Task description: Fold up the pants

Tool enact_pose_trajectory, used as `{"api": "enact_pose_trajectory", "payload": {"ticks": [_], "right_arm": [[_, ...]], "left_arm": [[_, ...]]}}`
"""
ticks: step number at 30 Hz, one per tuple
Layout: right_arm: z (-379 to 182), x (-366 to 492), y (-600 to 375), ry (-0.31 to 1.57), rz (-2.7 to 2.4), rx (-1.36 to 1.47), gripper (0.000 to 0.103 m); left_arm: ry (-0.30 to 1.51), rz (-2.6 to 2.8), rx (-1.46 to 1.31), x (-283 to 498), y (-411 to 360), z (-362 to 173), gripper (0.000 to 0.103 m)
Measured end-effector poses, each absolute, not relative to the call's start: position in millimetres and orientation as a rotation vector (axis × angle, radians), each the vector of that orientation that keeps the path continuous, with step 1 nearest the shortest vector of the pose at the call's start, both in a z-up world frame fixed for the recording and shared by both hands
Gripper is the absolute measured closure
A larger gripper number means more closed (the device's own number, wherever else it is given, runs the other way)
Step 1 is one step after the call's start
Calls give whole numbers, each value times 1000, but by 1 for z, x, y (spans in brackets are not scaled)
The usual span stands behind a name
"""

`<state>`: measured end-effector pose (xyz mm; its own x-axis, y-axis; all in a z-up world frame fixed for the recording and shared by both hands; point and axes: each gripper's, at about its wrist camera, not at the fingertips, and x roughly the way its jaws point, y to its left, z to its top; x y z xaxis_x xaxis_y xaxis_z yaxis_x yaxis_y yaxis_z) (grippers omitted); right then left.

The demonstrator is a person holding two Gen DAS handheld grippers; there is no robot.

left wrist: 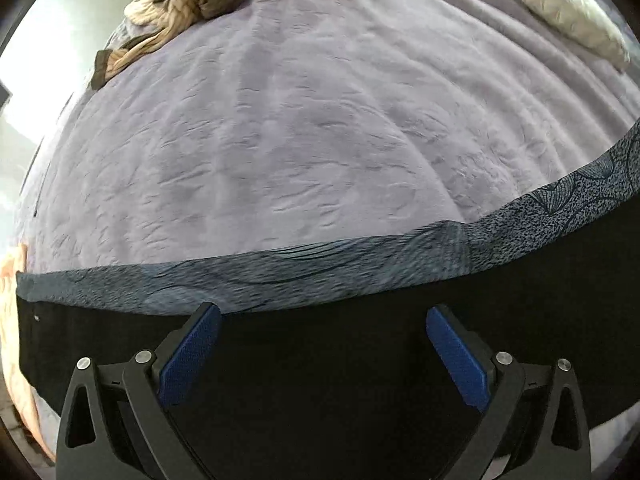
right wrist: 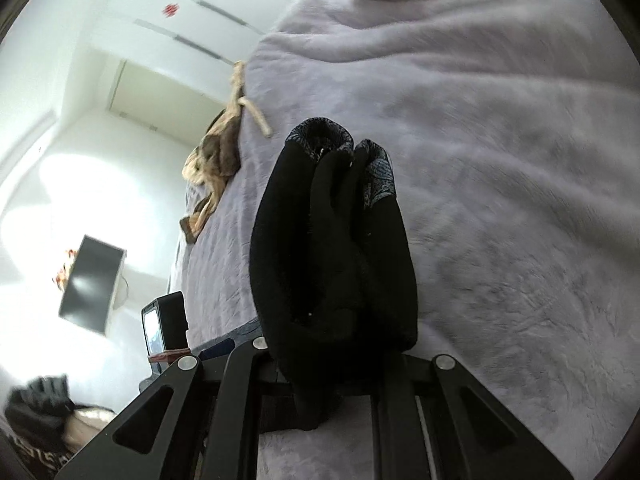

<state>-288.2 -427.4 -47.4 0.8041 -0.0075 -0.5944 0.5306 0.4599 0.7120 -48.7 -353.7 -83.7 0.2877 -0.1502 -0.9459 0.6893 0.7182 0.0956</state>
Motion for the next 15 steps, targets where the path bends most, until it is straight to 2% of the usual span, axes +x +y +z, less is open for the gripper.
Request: {"api": "enact_pose_trajectory", "payload": {"ticks": [9,15], "right_arm": [[7,-205,-342,648,-293,821,90],[-19,-116,-251,801,-190,737,90]], "left_arm": [[1149,-610,498,5,-250,-53,0],[1168,-552,464,46,-165,-56,0]]}}
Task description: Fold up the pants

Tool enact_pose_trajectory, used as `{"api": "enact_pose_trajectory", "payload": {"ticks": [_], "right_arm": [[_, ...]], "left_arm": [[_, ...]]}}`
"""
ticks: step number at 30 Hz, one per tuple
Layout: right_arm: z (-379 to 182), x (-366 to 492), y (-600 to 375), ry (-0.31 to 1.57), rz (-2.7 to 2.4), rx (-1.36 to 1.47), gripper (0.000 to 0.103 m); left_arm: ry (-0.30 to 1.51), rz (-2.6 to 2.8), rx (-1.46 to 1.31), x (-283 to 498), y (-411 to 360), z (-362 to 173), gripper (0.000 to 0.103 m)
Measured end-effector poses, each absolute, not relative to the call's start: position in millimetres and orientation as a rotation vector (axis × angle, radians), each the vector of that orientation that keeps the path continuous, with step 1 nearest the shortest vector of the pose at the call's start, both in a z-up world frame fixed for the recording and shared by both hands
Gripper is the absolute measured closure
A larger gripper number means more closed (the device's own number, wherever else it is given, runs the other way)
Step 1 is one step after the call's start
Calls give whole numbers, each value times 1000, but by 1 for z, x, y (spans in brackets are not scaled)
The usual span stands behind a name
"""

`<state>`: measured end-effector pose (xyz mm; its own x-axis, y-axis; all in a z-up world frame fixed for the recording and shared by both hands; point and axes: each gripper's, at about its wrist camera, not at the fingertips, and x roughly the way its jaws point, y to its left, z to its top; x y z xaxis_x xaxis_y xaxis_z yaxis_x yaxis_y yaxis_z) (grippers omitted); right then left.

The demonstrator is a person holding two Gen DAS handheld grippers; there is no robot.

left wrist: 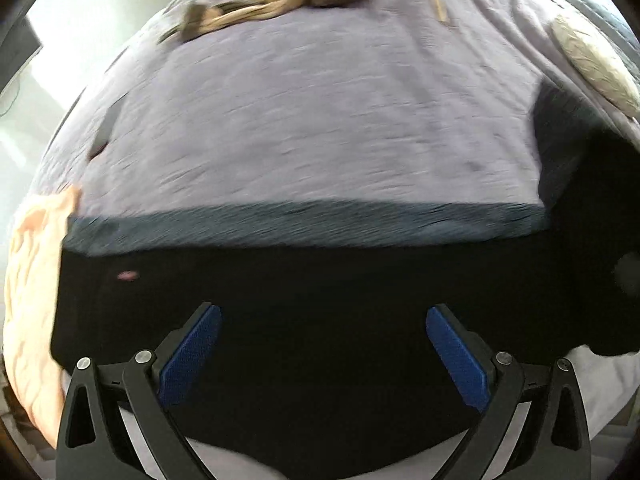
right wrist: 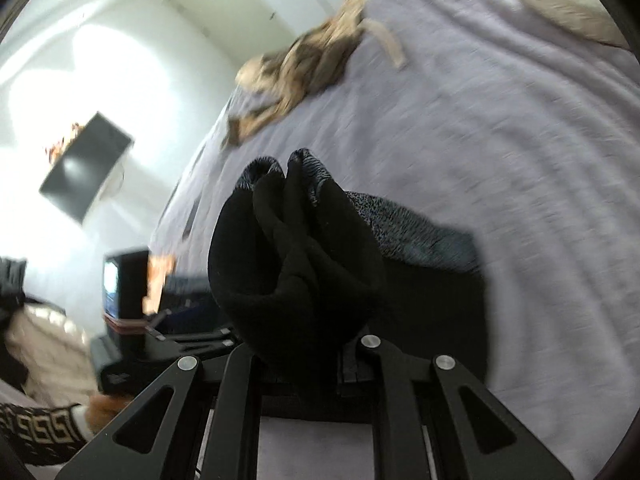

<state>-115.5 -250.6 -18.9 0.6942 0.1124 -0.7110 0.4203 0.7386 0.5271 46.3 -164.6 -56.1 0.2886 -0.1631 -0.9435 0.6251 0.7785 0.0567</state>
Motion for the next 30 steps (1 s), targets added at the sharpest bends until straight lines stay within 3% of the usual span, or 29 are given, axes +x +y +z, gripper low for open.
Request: {"api": "enact_pose_trajectory", "payload": {"ticks": [10,13,17,20,23,30], "right_arm": [[-101,-40,-131,1082,-366,357,89],[-96,-34,-115,1115,-403,216,82],[-80,-36,-90,1131,-401,40,61],[-62,-54,-76,1085,-343,-23,60],[-48,-76,-96,1065,-282,120,60],[-77,-146,-212,953,-266,1025,60]], "left_arm": [[1219,-495,411,89,-104,-80,0],[1215,-524,401,88,-106,-75,0],[1205,-576,381,84,-113,-65,0],[1200,-623,376,79,-120,-58,0],[1217,-688,374,69,-126,-52,0],[1229,-829,364,37,-158,-34,0]]}}
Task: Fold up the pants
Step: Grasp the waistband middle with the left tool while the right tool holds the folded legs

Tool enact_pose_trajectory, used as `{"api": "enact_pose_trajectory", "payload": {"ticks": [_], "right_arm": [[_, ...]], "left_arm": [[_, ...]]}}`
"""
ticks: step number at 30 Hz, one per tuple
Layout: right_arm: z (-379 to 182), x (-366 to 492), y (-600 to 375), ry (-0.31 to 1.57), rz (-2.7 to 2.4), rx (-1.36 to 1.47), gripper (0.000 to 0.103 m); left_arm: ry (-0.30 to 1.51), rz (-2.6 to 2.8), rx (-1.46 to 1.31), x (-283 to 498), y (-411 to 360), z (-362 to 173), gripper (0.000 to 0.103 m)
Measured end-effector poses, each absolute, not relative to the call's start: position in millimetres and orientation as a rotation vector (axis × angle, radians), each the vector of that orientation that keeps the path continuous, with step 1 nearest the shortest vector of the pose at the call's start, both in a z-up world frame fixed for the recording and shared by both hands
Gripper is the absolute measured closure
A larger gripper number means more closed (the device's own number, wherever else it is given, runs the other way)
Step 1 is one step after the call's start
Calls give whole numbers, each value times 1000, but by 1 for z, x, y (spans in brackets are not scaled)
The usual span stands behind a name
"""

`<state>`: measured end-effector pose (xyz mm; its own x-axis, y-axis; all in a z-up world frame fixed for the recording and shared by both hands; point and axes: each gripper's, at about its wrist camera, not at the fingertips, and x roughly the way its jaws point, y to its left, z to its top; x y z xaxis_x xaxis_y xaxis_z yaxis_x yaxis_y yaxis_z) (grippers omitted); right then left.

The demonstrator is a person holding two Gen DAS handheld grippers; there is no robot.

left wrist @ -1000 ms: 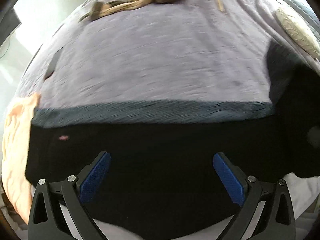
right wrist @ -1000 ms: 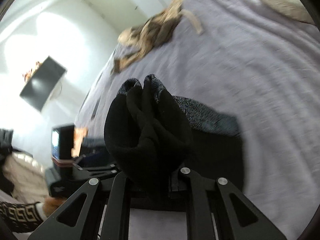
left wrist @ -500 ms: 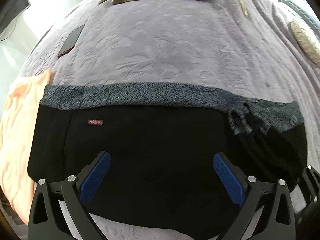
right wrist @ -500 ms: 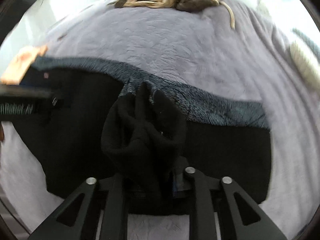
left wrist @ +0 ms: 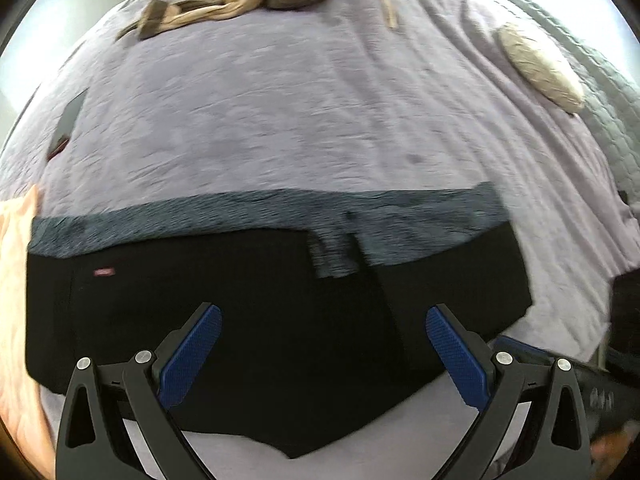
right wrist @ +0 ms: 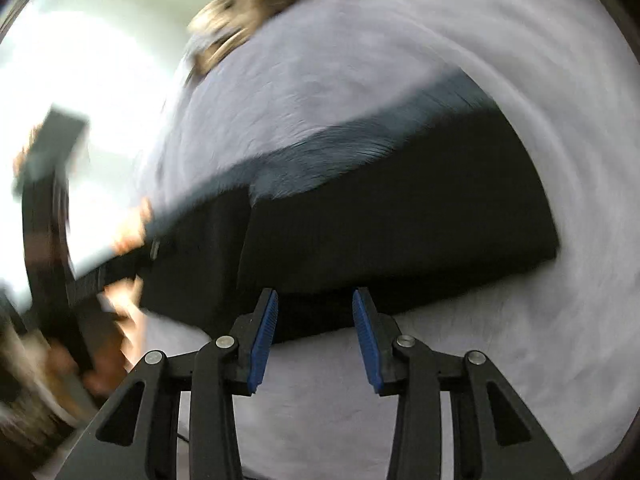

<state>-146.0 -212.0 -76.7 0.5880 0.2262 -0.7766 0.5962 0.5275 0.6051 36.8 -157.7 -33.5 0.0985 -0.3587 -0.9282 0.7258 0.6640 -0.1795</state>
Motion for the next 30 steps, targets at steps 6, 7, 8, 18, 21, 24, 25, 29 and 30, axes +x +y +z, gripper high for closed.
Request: {"api": "enact_pose_trajectory", "payload": {"ticks": [6,7,8,18,21,24,25,29,30], "right_arm": [[-110,-172,-241,836,-245,1360,60],[-114,-172,-240,835,-245,1386,60],[-120,-172,-241,837,-248,1412,60],[-141,-170,-249,786,-261,1532,98],[-111,-164,-241,787,-207,1432,98],[-109,-159,-230,808,-188,1421,98],[-115,-156,-227,832,-196,1411,98],[-150,-157,-225,916,-262,1422,98],[-154,-157,-227,916,-259,1432,98]], "left_arm": [[1351,-857,412,20,-190,-67,20],[1370,-850,422,18,-192,-74,31],[1398,-842,427,16,-194,-83,40],[1376,-827,395,13,-188,-75,63],[1324,-814,413,13,-175,-64,63],[1355,-766,446,15,-165,-80,63],[1375,-759,436,16,-162,-88,62],[1343,-751,437,12,-164,-100,62],[1331,-747,447,11,-166,-100,62]]}}
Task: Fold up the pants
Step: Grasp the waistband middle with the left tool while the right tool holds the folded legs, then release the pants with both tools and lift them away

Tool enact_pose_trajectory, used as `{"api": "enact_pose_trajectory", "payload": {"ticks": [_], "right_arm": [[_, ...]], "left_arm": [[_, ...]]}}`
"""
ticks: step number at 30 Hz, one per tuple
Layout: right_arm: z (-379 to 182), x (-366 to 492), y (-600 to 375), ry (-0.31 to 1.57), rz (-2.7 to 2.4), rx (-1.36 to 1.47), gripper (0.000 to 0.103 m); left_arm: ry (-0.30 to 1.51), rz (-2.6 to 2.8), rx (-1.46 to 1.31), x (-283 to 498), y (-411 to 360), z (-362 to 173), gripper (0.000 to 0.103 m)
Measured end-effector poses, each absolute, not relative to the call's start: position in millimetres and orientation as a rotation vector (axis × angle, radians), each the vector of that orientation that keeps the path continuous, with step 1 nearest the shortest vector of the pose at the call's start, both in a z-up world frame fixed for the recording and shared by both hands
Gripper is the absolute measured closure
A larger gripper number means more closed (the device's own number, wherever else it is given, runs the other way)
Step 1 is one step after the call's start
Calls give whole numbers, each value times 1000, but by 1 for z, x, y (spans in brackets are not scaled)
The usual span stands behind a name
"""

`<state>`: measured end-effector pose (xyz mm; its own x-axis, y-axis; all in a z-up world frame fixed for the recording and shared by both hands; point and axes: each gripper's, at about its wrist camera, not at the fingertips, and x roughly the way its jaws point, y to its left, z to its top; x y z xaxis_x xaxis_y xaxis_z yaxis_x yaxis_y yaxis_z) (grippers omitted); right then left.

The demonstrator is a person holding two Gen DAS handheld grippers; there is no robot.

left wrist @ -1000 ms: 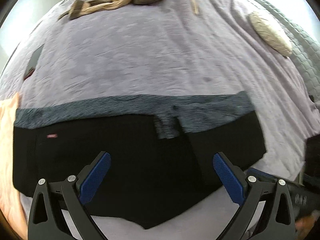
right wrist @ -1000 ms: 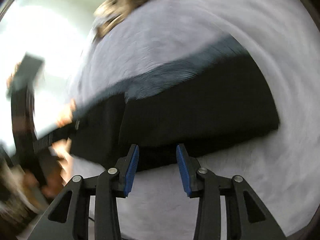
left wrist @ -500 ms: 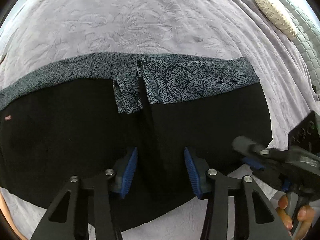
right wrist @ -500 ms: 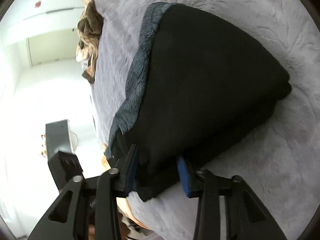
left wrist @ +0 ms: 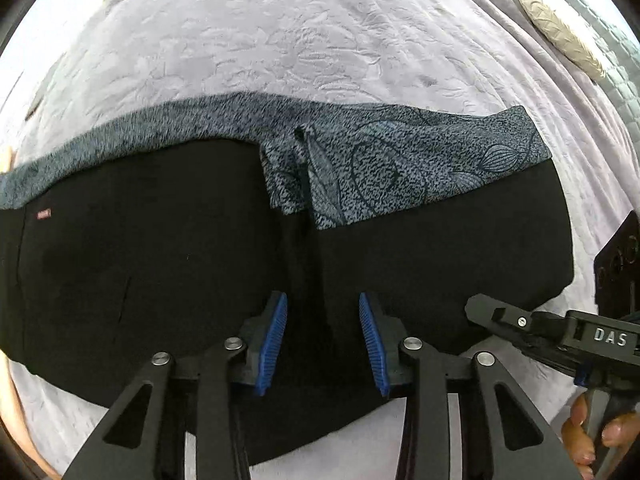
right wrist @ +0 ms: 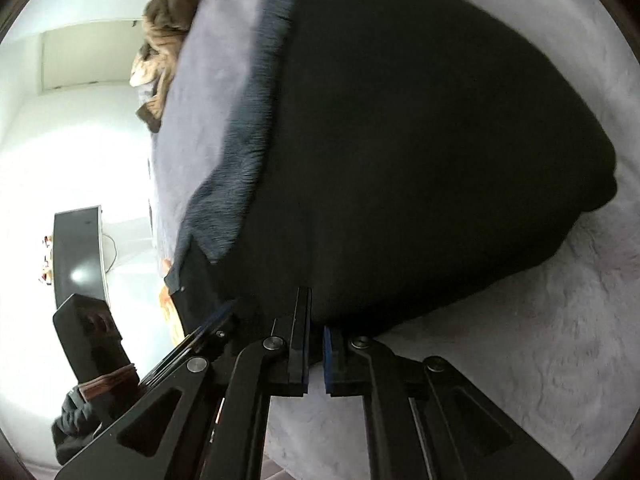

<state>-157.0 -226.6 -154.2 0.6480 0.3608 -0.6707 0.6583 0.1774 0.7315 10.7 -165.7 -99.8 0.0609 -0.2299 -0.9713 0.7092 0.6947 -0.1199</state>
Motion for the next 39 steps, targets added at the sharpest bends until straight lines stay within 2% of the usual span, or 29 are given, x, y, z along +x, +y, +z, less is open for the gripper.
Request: {"api": "enact_pose_trajectory", "payload": {"ticks": [2,4,6,8,11,14,19,23,26,28,33,38,39], "right_arm": [[-152,-152,-228,937,-240,1413,97],[-138,-149,-232,992,-201,1355,89],[-116,-143,-233,1051,-137,1256,63],[-90,-143,-234,1053,-62,1162,52],[-52,-153,-253,972,32,1065,51],[-40,-162,-298,908,-52,1027,51],[-87,-161,-378,868,-228,1175,52],[-128,-145,-398,866,-148,1282,57],[-160,-128,-397,941,-86,1342,62],[-162,-128,-397,960,-97,1367,65],[-119,-114,-375,999,-79,1161,68],[-128,-96,-358,1167,-294,812,67],[-128,-94,-352,1168,-327,770,63]], "left_arm": [[1324,-744,454,10,-167,-97,59],[1316,-740,450,11,-169,-94,54],[1314,-738,444,14,-166,-87,50],[1301,-728,450,17,-162,-78,50],[1271,-699,458,22,-159,-64,50],[1257,-687,430,30,-164,-50,50],[1248,-719,450,32,-205,-51,50],[1276,-745,431,33,-236,-68,50],[1293,-709,466,33,-248,-85,50],[1282,-704,489,31,-245,-89,50],[1237,-716,553,23,-236,-93,50],[1185,-720,612,12,-241,-98,50],[1186,-721,600,12,-237,-97,50]]}}
